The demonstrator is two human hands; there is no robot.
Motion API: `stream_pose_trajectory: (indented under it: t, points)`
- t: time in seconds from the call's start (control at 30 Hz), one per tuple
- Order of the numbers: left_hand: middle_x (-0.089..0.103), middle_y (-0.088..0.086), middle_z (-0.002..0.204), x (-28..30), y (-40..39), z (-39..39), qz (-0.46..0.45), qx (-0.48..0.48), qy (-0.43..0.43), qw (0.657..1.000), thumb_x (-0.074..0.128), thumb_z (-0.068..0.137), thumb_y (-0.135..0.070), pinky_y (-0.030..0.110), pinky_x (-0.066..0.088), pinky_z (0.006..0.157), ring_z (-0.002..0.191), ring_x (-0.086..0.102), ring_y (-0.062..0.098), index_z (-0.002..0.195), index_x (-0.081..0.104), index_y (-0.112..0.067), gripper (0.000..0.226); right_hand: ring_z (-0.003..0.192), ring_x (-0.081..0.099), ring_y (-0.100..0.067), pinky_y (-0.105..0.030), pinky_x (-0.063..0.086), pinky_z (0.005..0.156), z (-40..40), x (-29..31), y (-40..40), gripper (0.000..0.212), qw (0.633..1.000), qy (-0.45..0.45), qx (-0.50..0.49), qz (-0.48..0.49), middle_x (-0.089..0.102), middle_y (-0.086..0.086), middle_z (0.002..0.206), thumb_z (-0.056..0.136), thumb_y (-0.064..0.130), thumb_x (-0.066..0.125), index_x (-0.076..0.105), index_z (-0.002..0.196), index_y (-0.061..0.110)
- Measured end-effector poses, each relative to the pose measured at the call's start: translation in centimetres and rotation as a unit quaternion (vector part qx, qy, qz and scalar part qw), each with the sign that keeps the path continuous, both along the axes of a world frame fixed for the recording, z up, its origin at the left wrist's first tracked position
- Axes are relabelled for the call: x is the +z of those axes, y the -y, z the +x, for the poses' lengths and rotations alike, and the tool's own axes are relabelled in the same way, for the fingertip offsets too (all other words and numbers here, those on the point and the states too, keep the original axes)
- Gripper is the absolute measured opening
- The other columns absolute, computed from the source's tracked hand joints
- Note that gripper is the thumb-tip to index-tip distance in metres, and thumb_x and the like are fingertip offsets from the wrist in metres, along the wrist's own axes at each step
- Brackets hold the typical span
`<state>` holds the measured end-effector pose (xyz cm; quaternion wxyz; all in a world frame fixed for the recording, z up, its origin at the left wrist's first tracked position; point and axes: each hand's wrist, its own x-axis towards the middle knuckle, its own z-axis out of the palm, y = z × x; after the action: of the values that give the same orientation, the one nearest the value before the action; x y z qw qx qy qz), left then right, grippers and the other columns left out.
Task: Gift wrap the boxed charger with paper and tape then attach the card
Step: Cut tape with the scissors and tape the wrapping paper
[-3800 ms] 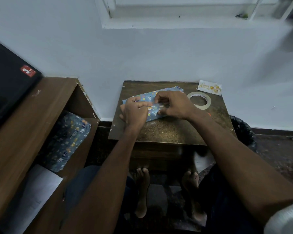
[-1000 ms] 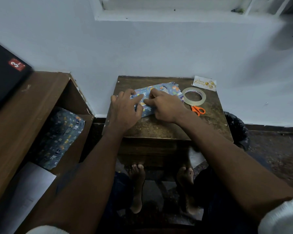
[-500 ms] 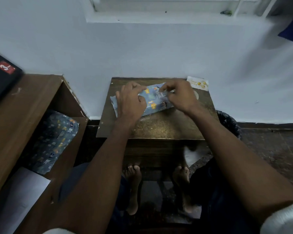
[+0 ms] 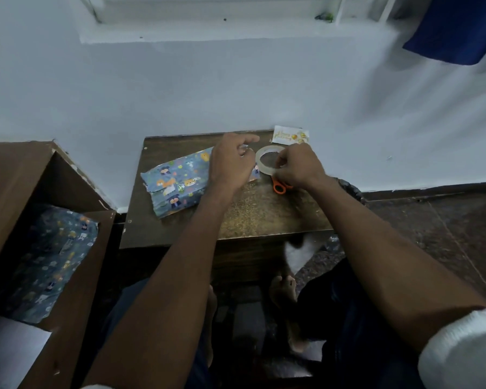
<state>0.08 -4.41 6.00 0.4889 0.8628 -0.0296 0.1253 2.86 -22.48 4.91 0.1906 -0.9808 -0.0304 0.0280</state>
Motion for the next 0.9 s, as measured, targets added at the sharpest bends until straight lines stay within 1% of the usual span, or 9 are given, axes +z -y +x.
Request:
stream_pose_trajectory:
  t: [0.17,0.27,0.37,0.47,0.53,0.6,0.7,0.83,0.9]
  points:
    - [0.067,-0.005,0.114,-0.3,-0.2,0.4,-0.009,-0.002,-0.010,1.000,0.061,0.095,-0.004,0.024,0.049,0.087,0.085,0.056,-0.003,0.122,0.078,-0.024,0.038,0.094,0.064,-0.024,-0.038,0.057,0.080,0.6,0.3,0.3,0.004,0.999,0.016,0.008,0.031,0.073,-0.006,0.088,0.082,0.016,0.073,0.076,0.081,0.014]
    - [0.065,-0.008,0.115,-0.4,-0.6,0.4,-0.013,-0.017,-0.013,1.000,0.062,0.096,-0.004,0.027,0.053,0.091,0.092,0.058,0.005,0.125,0.078,-0.024,0.039,0.091,0.063,-0.023,-0.035,0.050,0.078,0.5,2.0,0.9,0.008,0.988,0.083,-0.003,0.130,0.072,-0.006,0.094,0.095,0.011,0.064,0.071,0.095,0.010]
    - [0.065,-0.006,0.132,-0.1,-0.9,0.2,-0.049,-0.036,-0.031,0.998,0.064,0.100,-0.010,0.023,0.053,0.095,0.106,0.062,0.004,0.137,0.071,-0.022,0.040,0.080,0.060,-0.018,-0.035,0.043,0.073,-0.2,3.9,1.4,0.019,0.954,0.156,-0.004,0.256,0.070,-0.005,0.086,0.105,0.014,0.051,0.067,0.095,0.013]
    - [0.067,-0.008,0.139,0.9,-0.9,-0.5,-0.135,-0.059,-0.069,0.987,0.062,0.106,-0.020,0.020,0.052,0.096,0.115,0.063,-0.001,0.143,0.067,-0.022,0.037,0.077,0.053,-0.004,-0.023,0.041,0.073,-1.5,5.0,1.2,0.026,0.924,0.136,0.031,0.356,0.060,0.008,0.081,0.110,0.015,0.045,0.065,0.095,0.015]
    - [0.075,-0.006,0.125,1.9,-1.1,-1.3,-0.197,-0.078,-0.104,0.972,0.057,0.110,-0.023,0.018,0.052,0.082,0.104,0.068,-0.001,0.134,0.073,-0.021,0.029,0.076,0.052,-0.001,-0.017,0.041,0.073,-2.2,5.1,0.6,0.027,0.911,0.087,0.047,0.399,0.058,0.009,0.081,0.112,0.014,0.043,0.067,0.099,0.013]
    - [0.081,-0.004,0.106,2.6,-1.7,-2.2,-0.243,-0.088,-0.132,0.957,0.052,0.111,-0.022,0.020,0.047,0.068,0.086,0.070,0.004,0.119,0.079,-0.023,0.028,0.081,0.055,-0.008,-0.023,0.043,0.076,-2.7,4.9,-0.2,0.028,0.897,0.037,0.056,0.436,0.061,0.003,0.084,0.112,0.014,0.042,0.068,0.101,0.014]
    - [0.078,-0.007,0.085,3.1,-3.1,-3.4,-0.281,-0.095,-0.142,0.944,0.058,0.108,-0.014,0.023,0.046,0.064,0.066,0.061,0.003,0.115,0.080,-0.015,0.024,0.089,0.059,-0.016,-0.036,0.046,0.084,-3.2,4.3,-1.8,0.031,0.863,-0.040,0.074,0.499,0.064,-0.004,0.090,0.113,0.015,0.039,0.067,0.102,0.016]
    - [0.075,-0.002,0.079,2.9,-6.2,-5.1,-0.269,-0.093,-0.138,0.949,0.069,0.102,-0.015,0.021,0.047,0.062,0.061,0.053,0.008,0.116,0.081,-0.015,0.019,0.101,0.062,-0.026,-0.056,0.052,0.096,-4.0,3.5,-4.3,0.033,0.837,-0.115,0.110,0.524,0.069,-0.008,0.102,0.113,0.015,0.038,0.069,0.101,0.018]
    - [0.074,0.000,0.077,2.6,-7.8,-6.1,-0.264,-0.083,-0.135,0.952,0.071,0.100,-0.016,0.021,0.048,0.060,0.061,0.053,0.009,0.117,0.081,-0.013,0.019,0.104,0.062,-0.026,-0.060,0.050,0.102,-4.5,3.0,-5.8,0.032,0.835,-0.134,0.127,0.519,0.069,-0.009,0.106,0.113,0.017,0.039,0.069,0.102,0.020]
